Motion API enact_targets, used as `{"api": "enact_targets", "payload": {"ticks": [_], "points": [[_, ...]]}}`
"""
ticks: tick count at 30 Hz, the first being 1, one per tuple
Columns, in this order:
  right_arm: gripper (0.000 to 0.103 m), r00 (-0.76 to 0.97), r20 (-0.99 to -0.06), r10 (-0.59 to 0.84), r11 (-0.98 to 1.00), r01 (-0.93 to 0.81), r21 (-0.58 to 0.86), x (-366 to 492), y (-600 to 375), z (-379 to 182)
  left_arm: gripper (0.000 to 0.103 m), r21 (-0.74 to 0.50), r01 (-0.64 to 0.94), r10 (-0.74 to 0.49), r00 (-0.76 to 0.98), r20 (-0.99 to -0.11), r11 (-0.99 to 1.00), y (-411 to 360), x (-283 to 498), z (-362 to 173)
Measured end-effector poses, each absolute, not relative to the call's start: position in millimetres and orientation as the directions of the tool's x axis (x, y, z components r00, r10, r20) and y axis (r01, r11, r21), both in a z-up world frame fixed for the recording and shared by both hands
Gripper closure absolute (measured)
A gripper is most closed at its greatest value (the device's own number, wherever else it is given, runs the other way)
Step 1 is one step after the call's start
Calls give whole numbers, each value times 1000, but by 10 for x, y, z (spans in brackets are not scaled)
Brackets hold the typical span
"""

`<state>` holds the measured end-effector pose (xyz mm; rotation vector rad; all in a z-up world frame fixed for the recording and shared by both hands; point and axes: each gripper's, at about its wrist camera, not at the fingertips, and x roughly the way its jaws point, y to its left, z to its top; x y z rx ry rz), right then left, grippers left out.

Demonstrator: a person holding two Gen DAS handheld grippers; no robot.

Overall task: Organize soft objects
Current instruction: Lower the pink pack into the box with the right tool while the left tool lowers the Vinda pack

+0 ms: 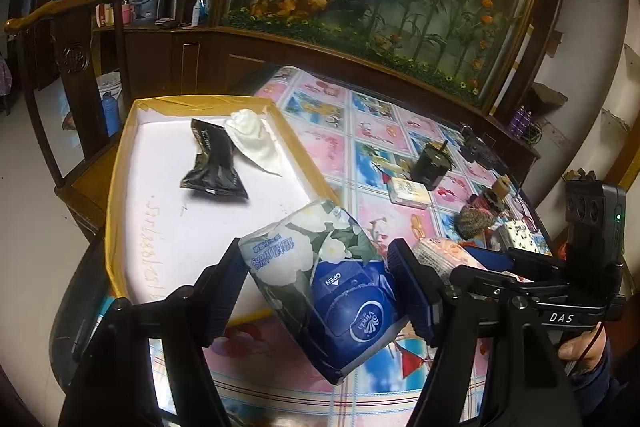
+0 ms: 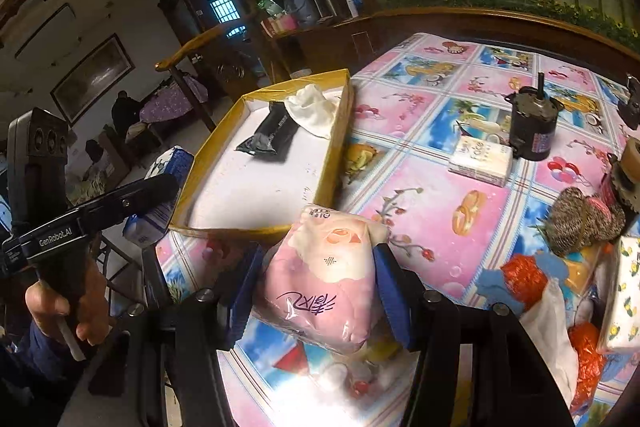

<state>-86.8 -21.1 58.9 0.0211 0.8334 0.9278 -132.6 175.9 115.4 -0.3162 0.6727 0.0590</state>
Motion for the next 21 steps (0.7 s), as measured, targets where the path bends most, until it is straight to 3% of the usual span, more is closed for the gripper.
{"api": "enact_targets", "payload": {"ticks": [9, 21], "points": [[42, 277, -645, 712, 606, -707, 365, -579, 522, 836, 32, -255, -211, -8, 755, -656, 944, 2457, -1025, 1208], [42, 230, -738, 634, 652, -671, 352, 96, 1541, 688, 32, -195, -258, 2, 606, -795, 946, 3141, -66, 866]]}}
